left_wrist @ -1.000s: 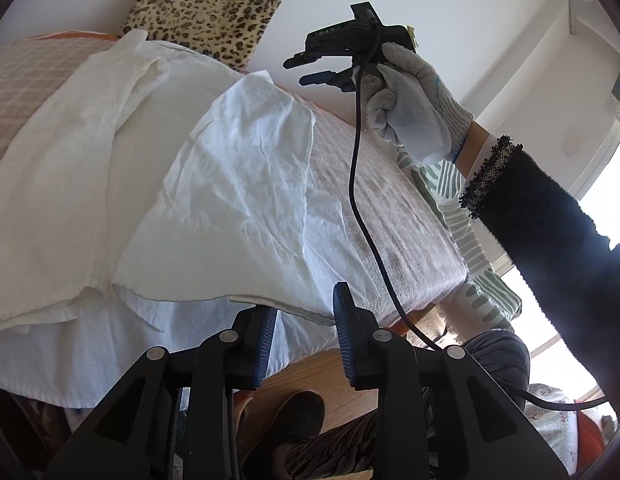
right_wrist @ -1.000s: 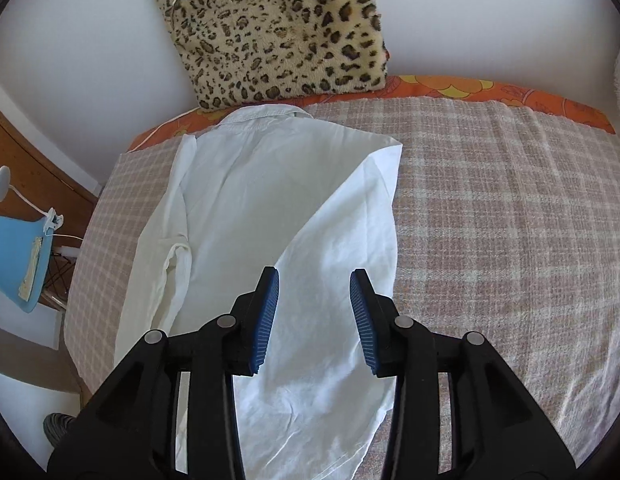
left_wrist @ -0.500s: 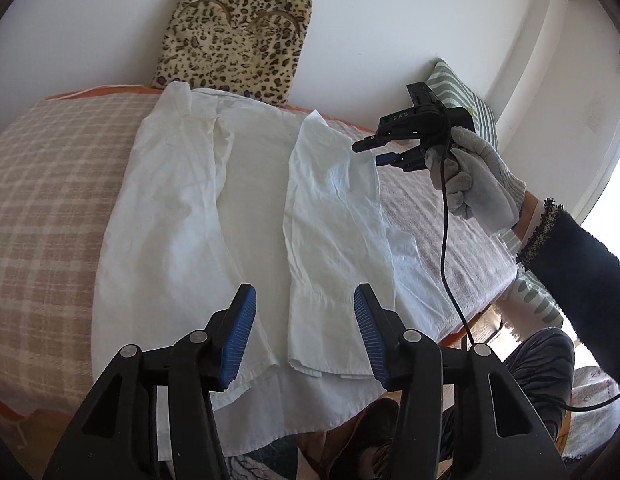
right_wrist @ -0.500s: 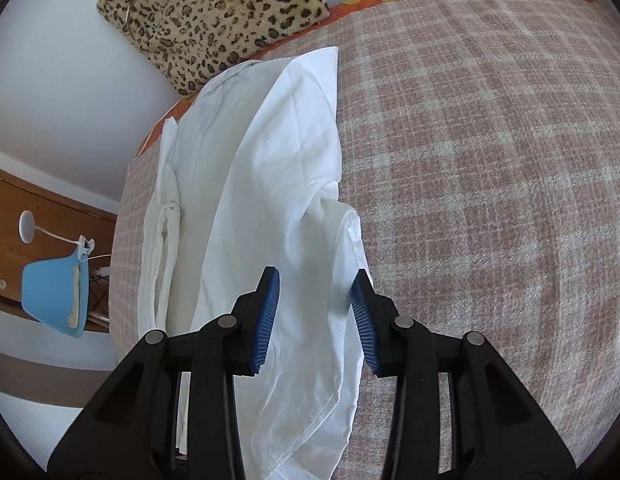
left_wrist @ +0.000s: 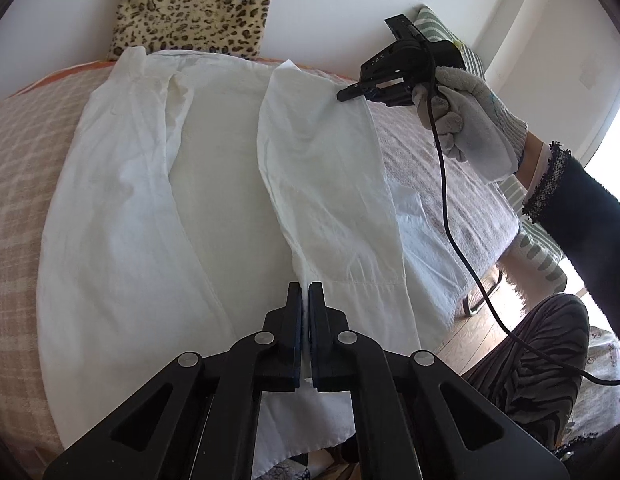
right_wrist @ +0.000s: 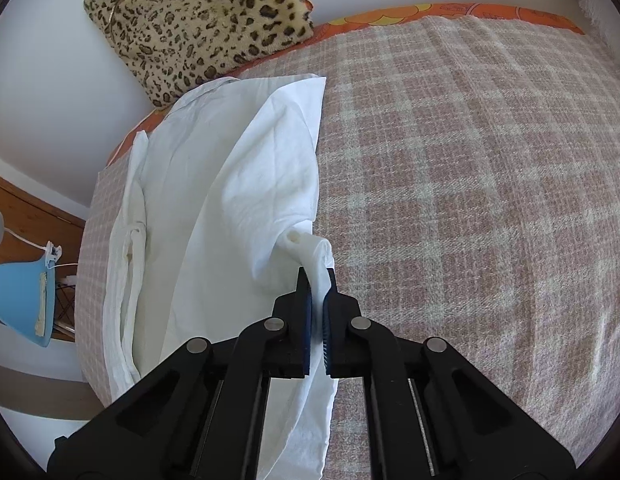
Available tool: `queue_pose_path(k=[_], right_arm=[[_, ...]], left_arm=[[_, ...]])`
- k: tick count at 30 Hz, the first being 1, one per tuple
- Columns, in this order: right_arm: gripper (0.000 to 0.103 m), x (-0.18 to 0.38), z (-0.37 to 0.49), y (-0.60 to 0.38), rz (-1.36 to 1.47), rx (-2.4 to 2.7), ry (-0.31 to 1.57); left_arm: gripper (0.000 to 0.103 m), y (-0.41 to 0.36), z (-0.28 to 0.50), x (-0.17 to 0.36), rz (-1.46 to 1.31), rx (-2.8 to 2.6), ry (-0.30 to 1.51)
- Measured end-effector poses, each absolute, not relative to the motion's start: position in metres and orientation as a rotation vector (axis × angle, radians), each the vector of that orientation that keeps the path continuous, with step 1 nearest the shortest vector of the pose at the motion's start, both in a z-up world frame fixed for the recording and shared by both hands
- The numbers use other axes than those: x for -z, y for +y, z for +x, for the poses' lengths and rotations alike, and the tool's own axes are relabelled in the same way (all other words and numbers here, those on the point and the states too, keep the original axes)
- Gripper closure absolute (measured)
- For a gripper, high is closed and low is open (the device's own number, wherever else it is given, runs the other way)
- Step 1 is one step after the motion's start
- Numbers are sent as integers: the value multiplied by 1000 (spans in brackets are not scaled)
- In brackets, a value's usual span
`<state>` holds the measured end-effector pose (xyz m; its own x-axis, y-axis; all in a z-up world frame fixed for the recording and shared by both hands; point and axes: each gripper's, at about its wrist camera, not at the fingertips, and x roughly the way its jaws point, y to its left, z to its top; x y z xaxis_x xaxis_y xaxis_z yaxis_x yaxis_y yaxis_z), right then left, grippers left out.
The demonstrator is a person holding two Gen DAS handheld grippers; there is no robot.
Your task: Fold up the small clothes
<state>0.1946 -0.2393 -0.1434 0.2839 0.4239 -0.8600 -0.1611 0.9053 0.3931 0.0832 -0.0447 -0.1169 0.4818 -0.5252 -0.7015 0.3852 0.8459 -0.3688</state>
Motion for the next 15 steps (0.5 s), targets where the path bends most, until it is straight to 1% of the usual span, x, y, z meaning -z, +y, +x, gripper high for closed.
queue_pose_path(k=[6, 10, 11, 13, 15], right_arm=[[98, 131, 205, -248, 225, -368, 1216], [98, 121, 212, -246, 184, -374, 1221], [98, 121, 214, -244, 168, -369, 1223], [98, 123, 216, -240, 150, -360, 1225], [98, 128, 217, -234, 136, -368, 1224]], left_arm=[[102, -45, 83, 98, -536, 712, 924], [102, -43, 85, 101, -757, 782, 928], [102, -44, 86, 103, -740, 761, 924], [102, -47, 87, 110, -605, 679, 926], [102, -47, 90, 124, -504, 612, 968]])
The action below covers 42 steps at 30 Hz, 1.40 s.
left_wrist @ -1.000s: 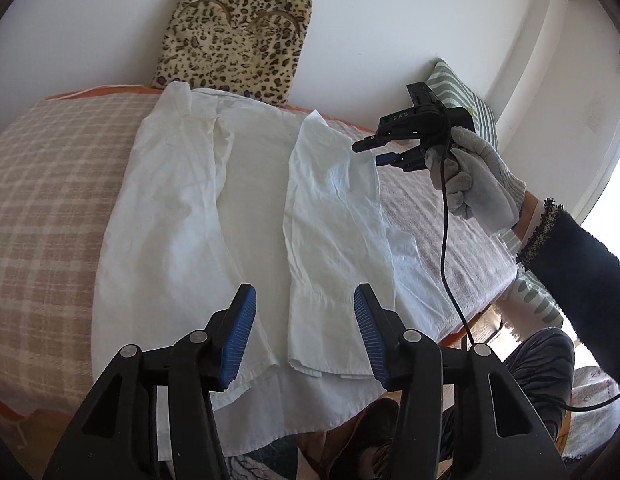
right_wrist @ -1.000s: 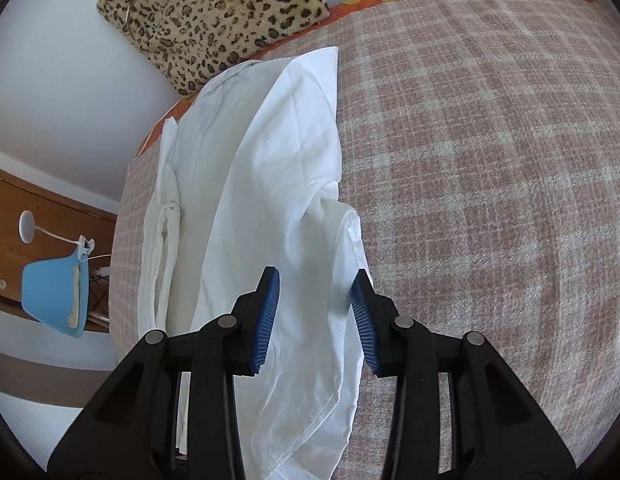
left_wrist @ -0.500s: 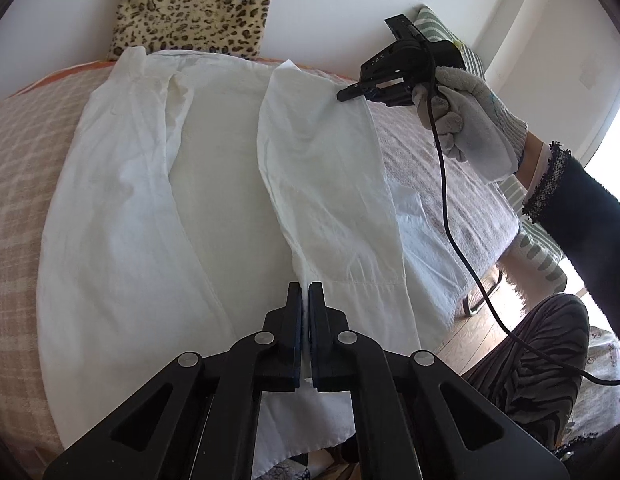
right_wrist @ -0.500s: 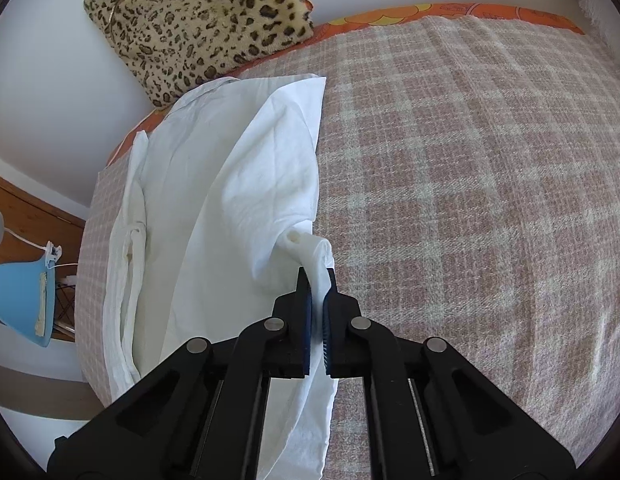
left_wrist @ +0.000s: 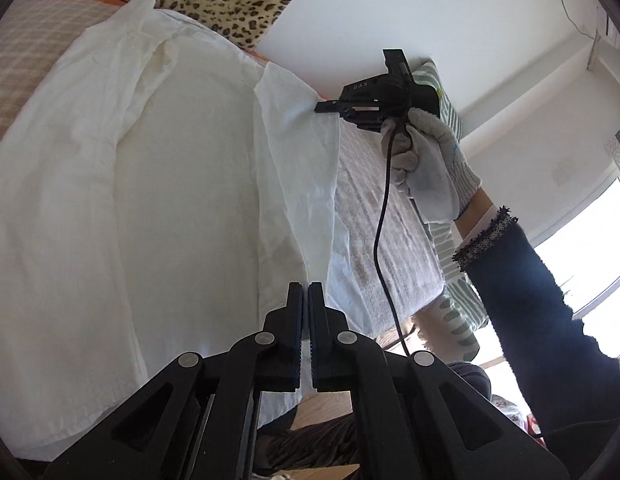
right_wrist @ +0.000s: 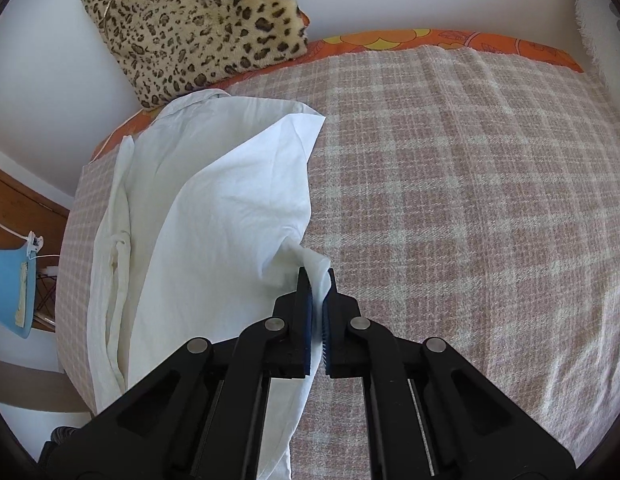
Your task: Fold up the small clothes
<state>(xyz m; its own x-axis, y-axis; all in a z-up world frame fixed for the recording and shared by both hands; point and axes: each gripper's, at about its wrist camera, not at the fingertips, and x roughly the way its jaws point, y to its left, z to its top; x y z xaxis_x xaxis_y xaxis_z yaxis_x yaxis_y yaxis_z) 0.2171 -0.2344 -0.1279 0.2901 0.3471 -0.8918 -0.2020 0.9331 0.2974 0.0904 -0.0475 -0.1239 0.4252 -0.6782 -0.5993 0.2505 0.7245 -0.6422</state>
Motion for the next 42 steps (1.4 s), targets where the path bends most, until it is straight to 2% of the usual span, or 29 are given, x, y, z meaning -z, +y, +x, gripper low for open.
queue_pose_path(k=[2, 4, 8, 12, 18, 22, 25, 26, 36, 42], right_arm=[[98, 135, 216, -228, 122, -375, 1228], [98, 141, 215, -226, 114, -370, 1236], [98, 146, 214, -232, 167, -382, 1236], [98, 142, 214, -241, 210, -399, 1232], [98, 140, 214, -246, 225, -418, 1230], [98, 140, 213, -245, 216, -427, 1226], [98, 142, 214, -246, 222, -430, 1223], [98, 143, 214, -246, 225, -429, 1222], [98, 141, 218, -246, 189, -411, 1199], [98, 136, 219, -240, 114, -423, 1192]], left_arm=[[99, -47, 90, 131, -383, 523, 991], [90, -51, 87, 130, -257, 433, 1000], [89, -62, 70, 109, -113, 396, 892], [69, -101, 52, 96, -12, 531, 850], [68, -155, 56, 124, 148, 593, 938], [68, -151, 61, 130, 140, 579, 941], [89, -144, 65, 130, 121, 592, 946], [100, -145, 66, 130, 113, 607, 950], [102, -147, 69, 102, -80, 719, 950], [102, -176, 67, 109, -46, 780, 961]])
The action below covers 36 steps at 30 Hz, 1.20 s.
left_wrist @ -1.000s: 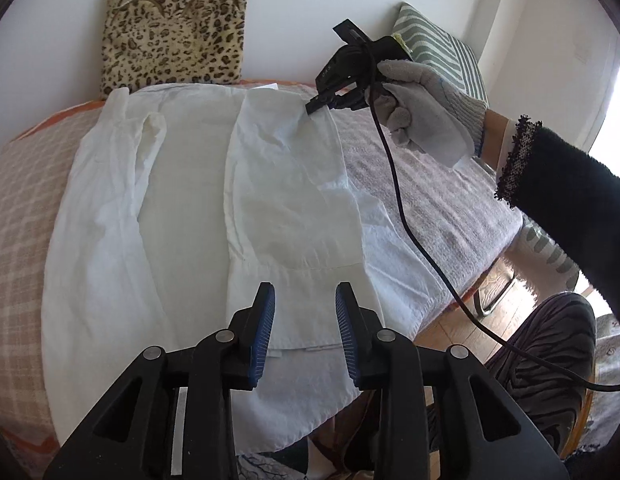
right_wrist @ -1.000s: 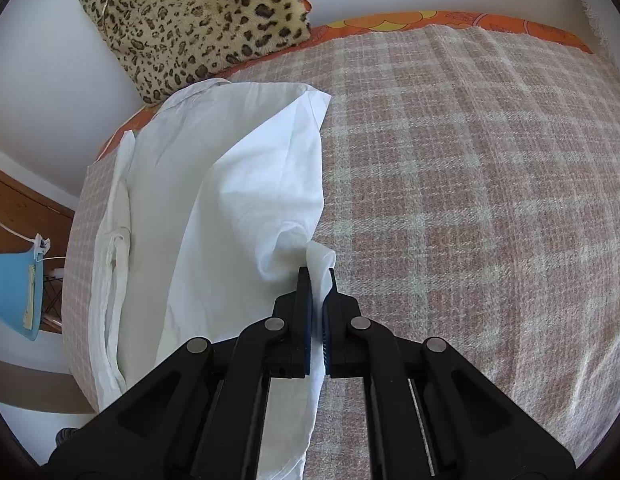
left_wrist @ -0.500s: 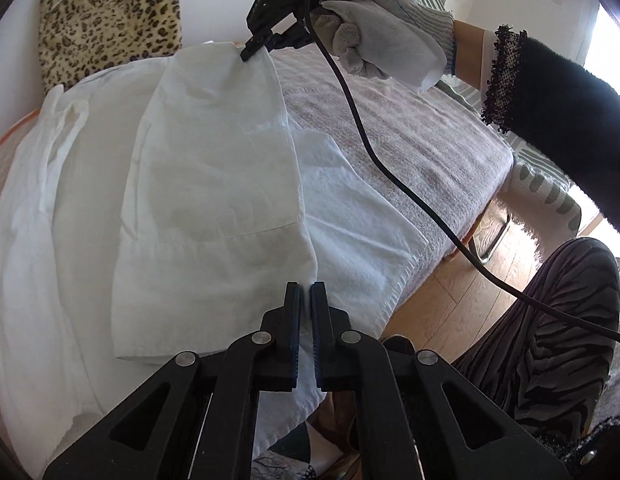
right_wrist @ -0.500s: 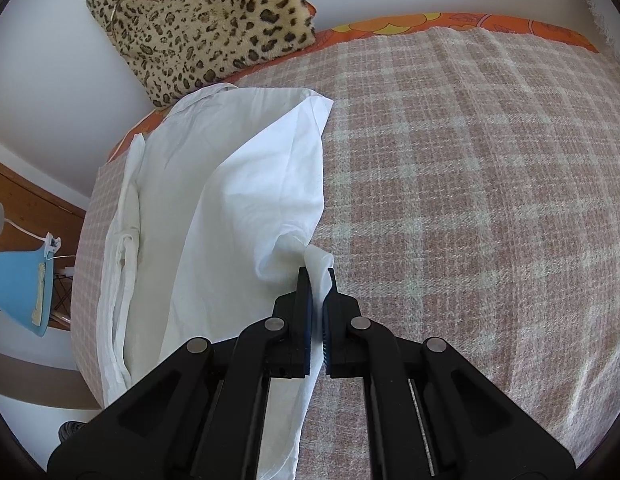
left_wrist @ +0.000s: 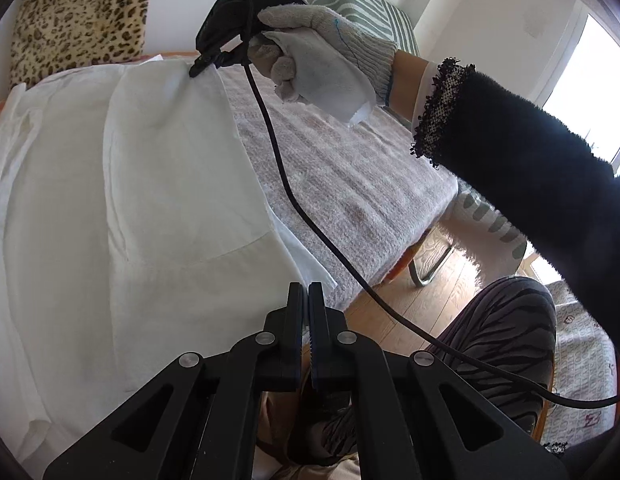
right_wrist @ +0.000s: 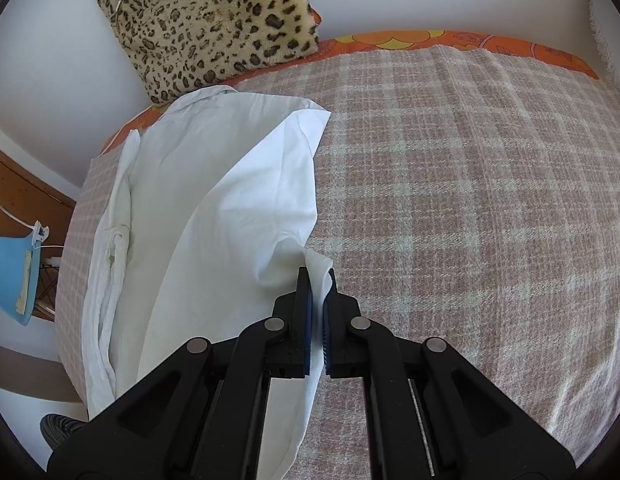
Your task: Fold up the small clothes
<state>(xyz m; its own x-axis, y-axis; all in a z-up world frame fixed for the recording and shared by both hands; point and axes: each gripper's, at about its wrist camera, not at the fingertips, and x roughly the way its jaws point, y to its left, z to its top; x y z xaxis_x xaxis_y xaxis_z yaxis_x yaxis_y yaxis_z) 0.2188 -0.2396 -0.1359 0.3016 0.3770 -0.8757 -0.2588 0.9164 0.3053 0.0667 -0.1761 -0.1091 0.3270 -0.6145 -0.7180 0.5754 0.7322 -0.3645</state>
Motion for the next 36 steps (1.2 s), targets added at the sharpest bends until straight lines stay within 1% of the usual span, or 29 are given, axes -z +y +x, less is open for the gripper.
queue_pose_path(k=[5, 7, 8, 10, 12, 16, 19, 22, 24, 27, 29, 32, 36], right_arm=[[98, 147, 219, -244, 99, -410, 1205], [98, 151, 218, -250, 122, -423, 1221], [98, 151, 217, -255, 159, -455, 1231], [98, 147, 211, -265, 203, -499, 1232], [97, 136, 201, -271, 183, -520, 1214], [96, 103, 180, -272, 99, -516, 1105], [96, 87, 172, -257, -31, -465, 1045], [96, 97, 184, -250, -86, -430, 1106], [96, 97, 187, -251, -101, -396, 1080], [96, 88, 180, -247, -1, -518, 1014], [96, 88, 176, -229, -36, -555, 994], [96, 102, 181, -201, -116, -544, 1005], [96, 132, 206, -182, -113, -525, 1066]], left_arm=[[102, -190, 69, 131, 3, 756, 996], [96, -190, 65, 131, 30, 740, 1005], [89, -188, 62, 128, 34, 748, 1009], [84, -181, 56, 117, 47, 743, 971], [76, -172, 50, 101, 69, 724, 913], [75, -157, 50, 90, 113, 653, 834], [75, -151, 69, 103, 107, 597, 877], [75, -140, 78, 114, 75, 555, 913], [75, -133, 76, 116, 70, 532, 906], [75, -115, 75, 117, -28, 539, 922], [75, -108, 73, 117, -64, 546, 927], [75, -110, 73, 119, -67, 572, 939], [75, -119, 69, 126, -37, 576, 949]])
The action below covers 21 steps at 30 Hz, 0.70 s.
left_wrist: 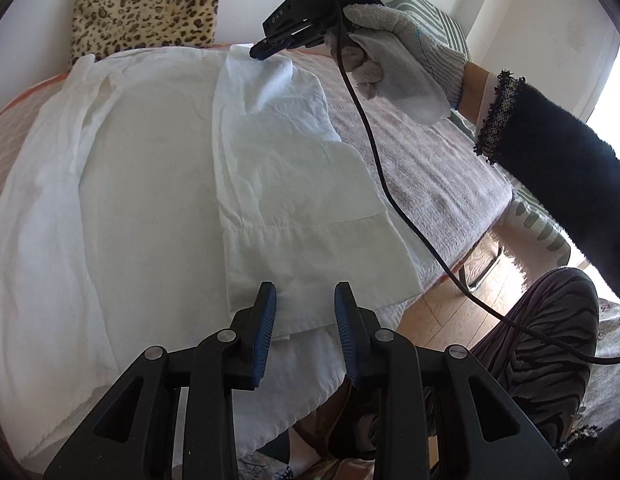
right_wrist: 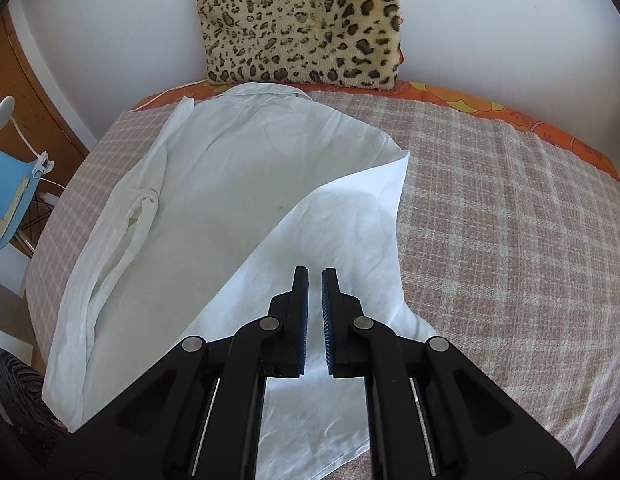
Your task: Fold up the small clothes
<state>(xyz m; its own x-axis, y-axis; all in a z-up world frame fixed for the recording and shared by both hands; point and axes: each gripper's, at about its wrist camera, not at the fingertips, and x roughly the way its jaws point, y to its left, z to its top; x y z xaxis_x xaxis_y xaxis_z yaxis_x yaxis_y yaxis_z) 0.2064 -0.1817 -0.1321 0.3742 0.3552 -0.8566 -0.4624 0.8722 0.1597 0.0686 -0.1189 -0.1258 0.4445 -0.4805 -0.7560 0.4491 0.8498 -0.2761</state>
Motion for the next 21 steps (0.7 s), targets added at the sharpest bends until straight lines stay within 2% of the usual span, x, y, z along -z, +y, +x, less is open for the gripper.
queue_pose_path(k=[6, 15, 17, 18, 20, 21], right_arm=[[96, 167, 234, -182, -107, -434, 1110], [95, 122, 231, -225, 81, -452, 1056], [83, 114, 222, -239, 106, -468, 1057], [78, 112, 218, -246, 114, -477, 1063], [60, 110, 209, -261, 124, -494, 1076], [59, 109, 207, -267, 129, -507, 1085]], left_arm=[[74, -119, 54, 128, 9, 574, 931], [74, -134, 41, 97, 77, 597, 821], [71, -143, 43, 96, 103, 620, 810], [61, -147, 43, 97, 109, 631, 810], [54, -156, 43, 99, 133, 658, 797], [54, -161, 42, 100, 157, 666, 789]])
